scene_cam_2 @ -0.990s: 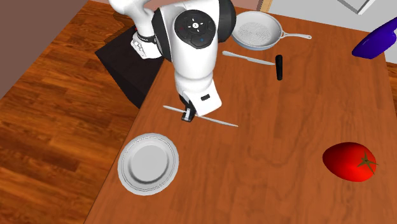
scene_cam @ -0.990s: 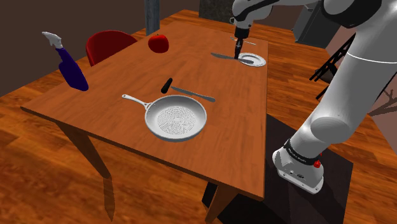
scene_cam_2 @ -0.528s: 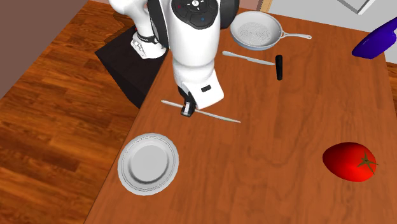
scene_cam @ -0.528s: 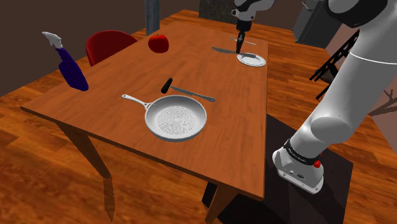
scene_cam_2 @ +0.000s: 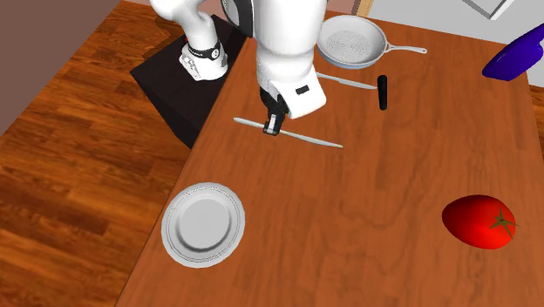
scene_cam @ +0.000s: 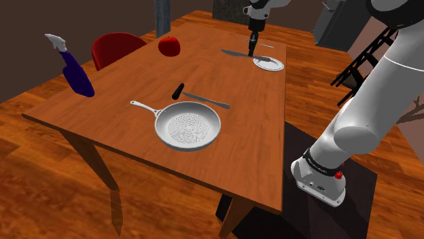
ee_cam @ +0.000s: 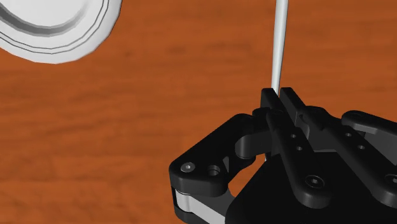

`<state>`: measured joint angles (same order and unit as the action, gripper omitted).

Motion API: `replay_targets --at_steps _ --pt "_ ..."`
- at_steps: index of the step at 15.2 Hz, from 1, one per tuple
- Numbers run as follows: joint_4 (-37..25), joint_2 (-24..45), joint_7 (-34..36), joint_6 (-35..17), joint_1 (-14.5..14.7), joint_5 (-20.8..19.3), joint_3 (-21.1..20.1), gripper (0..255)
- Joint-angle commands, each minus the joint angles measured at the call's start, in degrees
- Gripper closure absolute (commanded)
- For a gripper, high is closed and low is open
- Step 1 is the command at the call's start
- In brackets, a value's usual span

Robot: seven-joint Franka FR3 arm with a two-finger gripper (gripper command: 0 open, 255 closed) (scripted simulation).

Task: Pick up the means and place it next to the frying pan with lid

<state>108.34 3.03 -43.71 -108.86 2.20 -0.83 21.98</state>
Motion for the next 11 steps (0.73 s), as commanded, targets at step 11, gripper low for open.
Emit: replay_targets --at_steps 11 --pt "10.6 -9.4 17.6 -1.2 8.1 -2.0 -8.6 255"
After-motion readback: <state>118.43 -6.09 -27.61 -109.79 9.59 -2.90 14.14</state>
